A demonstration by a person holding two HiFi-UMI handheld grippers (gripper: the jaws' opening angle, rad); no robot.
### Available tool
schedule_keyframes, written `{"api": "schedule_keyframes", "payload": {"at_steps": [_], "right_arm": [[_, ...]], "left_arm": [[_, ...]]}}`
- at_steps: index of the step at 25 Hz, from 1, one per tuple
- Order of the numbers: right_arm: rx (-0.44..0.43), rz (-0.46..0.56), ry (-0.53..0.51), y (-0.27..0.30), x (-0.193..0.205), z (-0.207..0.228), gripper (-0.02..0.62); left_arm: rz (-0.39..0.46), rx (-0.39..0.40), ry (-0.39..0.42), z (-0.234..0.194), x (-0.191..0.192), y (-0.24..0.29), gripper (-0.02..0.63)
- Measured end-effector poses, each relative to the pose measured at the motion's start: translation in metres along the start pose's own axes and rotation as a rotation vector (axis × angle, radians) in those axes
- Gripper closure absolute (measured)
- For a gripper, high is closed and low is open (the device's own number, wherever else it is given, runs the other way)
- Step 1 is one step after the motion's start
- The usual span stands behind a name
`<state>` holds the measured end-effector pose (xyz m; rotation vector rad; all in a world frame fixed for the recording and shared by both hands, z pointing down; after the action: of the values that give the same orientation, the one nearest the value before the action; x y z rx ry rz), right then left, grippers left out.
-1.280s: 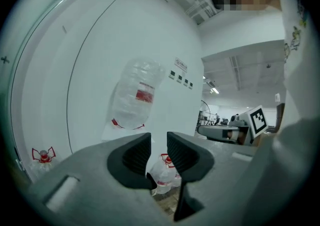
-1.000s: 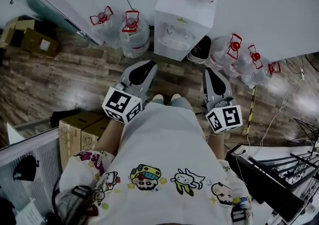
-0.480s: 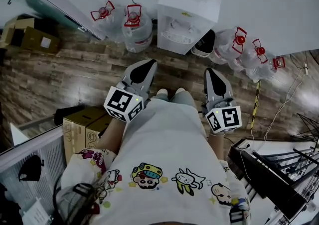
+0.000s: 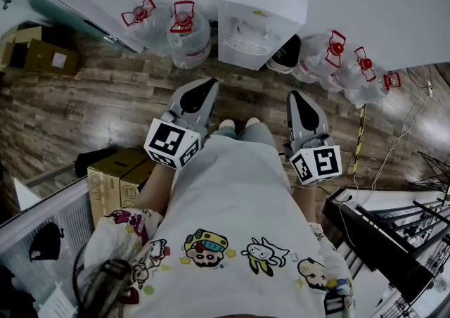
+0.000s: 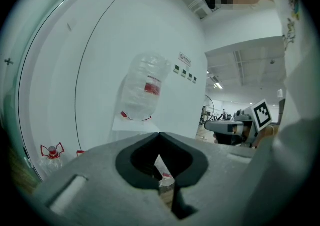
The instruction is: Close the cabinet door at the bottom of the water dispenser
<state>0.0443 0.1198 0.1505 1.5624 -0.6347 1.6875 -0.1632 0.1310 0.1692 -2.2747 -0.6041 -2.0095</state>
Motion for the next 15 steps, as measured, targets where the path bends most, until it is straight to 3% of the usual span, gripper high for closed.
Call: {"api": "schedule_keyframes", "payload": {"at_steps": [15], "right_arm": [[-0.016, -0.018, 0.014, 0.0054, -0.0002, 0.0024, 0.584]], "left_arm": [[-0.008, -0.016, 0.004, -0.0033, 0.0017, 0.0034, 0.606]]}}
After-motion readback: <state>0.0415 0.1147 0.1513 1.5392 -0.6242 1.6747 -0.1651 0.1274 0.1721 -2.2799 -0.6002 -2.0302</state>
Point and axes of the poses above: the fingertips, and each gripper's own axes: y forward along the fingers, z to its right, x out of its underside, the point moved 4 cm from there along -y, backward along the fingers, and after that the axes turned 15 degrees about -x, right-handed, at the moved point
